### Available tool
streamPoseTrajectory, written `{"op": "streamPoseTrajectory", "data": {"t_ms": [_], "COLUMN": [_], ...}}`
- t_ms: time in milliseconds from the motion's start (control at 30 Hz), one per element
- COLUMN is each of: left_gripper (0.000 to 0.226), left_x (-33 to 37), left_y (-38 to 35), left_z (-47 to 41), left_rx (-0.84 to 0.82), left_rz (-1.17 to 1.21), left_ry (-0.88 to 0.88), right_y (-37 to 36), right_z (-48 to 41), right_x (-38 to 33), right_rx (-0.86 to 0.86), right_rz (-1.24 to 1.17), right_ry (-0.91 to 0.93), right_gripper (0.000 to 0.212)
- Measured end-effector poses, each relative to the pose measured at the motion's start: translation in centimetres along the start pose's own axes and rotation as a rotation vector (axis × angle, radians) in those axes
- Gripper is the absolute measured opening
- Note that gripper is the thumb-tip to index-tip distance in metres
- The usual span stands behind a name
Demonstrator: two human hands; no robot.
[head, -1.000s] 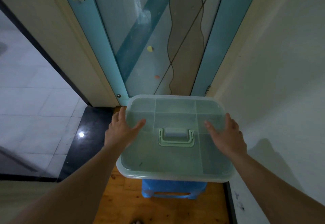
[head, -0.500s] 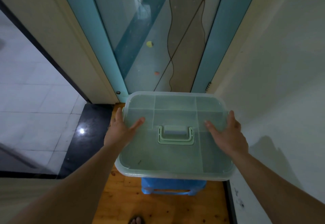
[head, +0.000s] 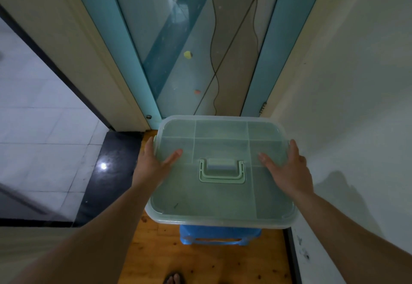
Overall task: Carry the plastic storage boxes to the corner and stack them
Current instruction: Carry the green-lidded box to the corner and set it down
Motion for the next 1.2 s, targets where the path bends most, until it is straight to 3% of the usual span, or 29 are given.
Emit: {"op": "streamPoseTrajectory", "data": {"t_ms": [233,567,867,1200], "left_gripper": [0.103,0.104,0.102,0.090], "left_x": [-0.2,1.4,3.5,6.6], "left_y": [0.5,2.9,5.7,9.2], "left_z": [0.8,1.8,2.9,5.6], "left_rx": [-0.006,0.005,0.030,0.044], "left_rz": [0.016,-0.005,0.014,0.096], "left_ry": [0.027,0.030,0.022,-0.037], "right_y": [0.8,2.8,5.9,10.6], "right_z": [0.4,1.4,2.6,4.6], "right_x": [-0.6,-2.5,-5.3,-7.8], "right_rx": [-0.002,0.011,0.020,-0.008], "right_rz": [-0.028,-0.038,-0.055,-0.147], "right_ry": [0.020,0.003,0.084,0.122], "right_gripper": [0.109,0.122,0.101,0.096]}}
Point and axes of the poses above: each hand's wrist, its own z-axis away from the middle knuckle, its own y-axis out of the back of the hand, x = y × z, the point moved 3 cm from there along -z, towards the middle knuckle, and after that the axes turned 5 degrees about -z, right-handed, at the moved point
